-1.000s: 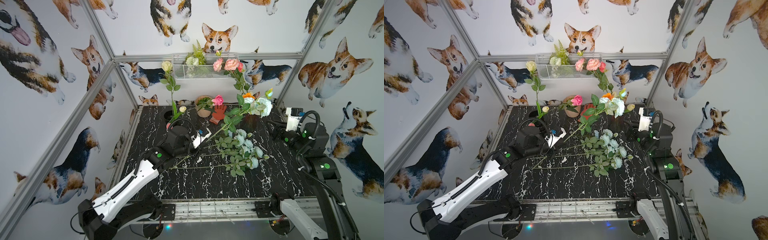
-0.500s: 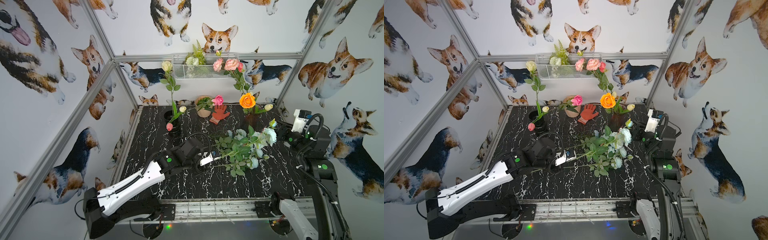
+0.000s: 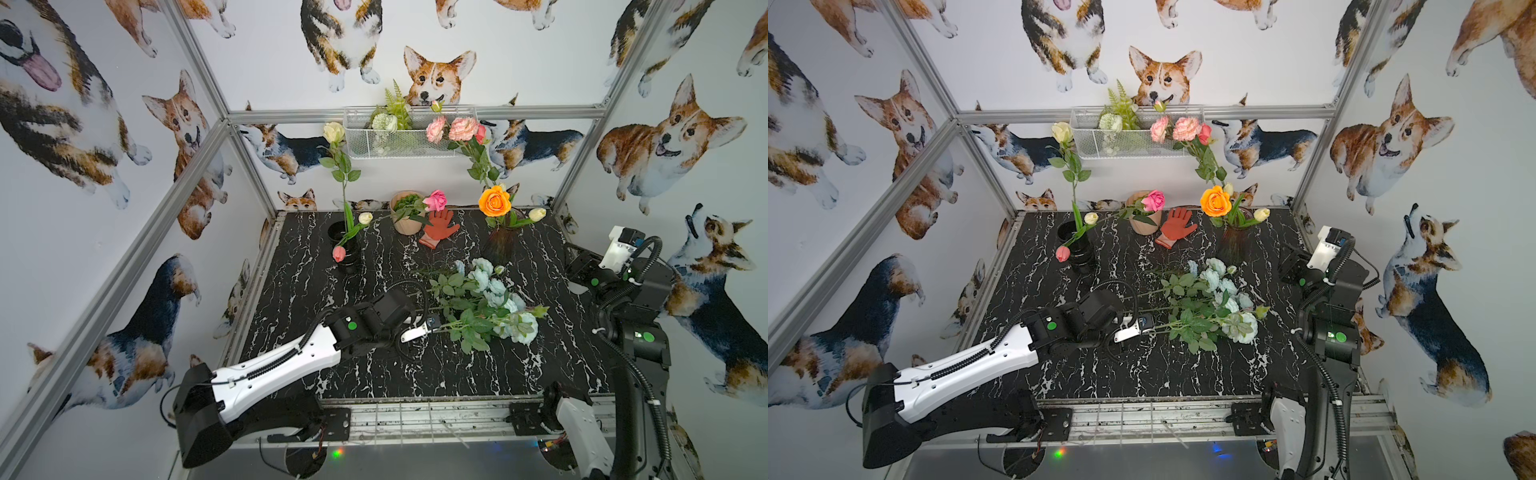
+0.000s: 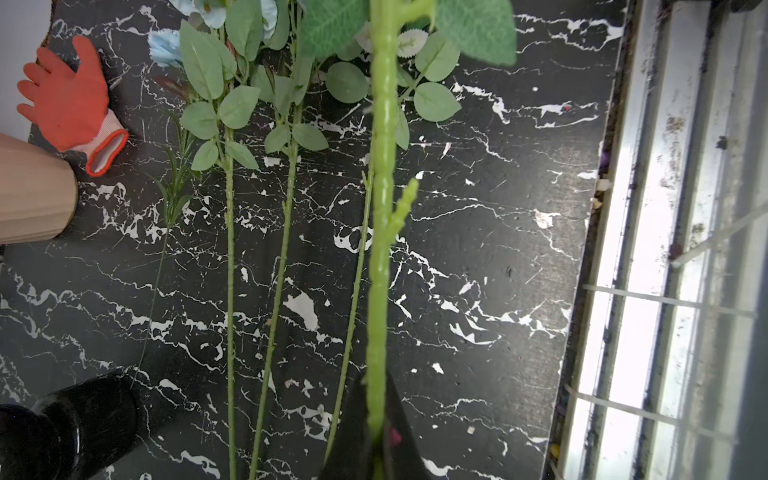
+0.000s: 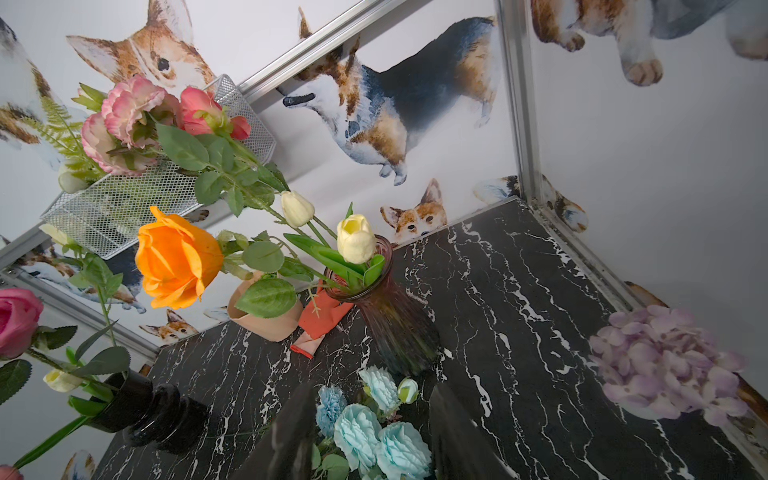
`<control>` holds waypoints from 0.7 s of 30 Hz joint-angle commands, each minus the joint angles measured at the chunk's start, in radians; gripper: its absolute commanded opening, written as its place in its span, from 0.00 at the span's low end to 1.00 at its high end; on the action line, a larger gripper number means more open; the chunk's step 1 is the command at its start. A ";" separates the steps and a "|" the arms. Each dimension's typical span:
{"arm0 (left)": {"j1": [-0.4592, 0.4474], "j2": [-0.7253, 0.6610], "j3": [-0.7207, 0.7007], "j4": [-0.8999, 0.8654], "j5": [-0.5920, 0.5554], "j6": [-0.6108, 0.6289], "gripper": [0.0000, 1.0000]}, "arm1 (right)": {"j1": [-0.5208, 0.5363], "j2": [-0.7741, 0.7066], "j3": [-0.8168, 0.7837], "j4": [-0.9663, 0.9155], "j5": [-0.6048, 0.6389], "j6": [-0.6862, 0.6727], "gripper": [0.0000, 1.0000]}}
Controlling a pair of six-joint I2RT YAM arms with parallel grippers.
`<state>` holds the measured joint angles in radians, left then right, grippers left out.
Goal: Pick out blue flowers from the vase
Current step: Place the flower at the center of the board.
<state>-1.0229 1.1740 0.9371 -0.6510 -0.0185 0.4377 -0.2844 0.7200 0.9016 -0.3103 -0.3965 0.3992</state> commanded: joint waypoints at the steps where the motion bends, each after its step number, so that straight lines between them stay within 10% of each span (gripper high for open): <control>1: 0.007 0.030 -0.023 0.089 -0.015 0.012 0.00 | -0.004 0.006 -0.015 0.073 -0.036 0.032 0.47; 21: 0.145 0.286 0.044 0.380 0.070 0.083 0.00 | -0.007 0.073 -0.079 0.166 -0.087 0.037 0.47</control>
<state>-0.8871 1.4322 0.9615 -0.3565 0.0208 0.4828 -0.2901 0.7891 0.8272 -0.2058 -0.4709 0.4229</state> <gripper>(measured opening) 0.078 0.467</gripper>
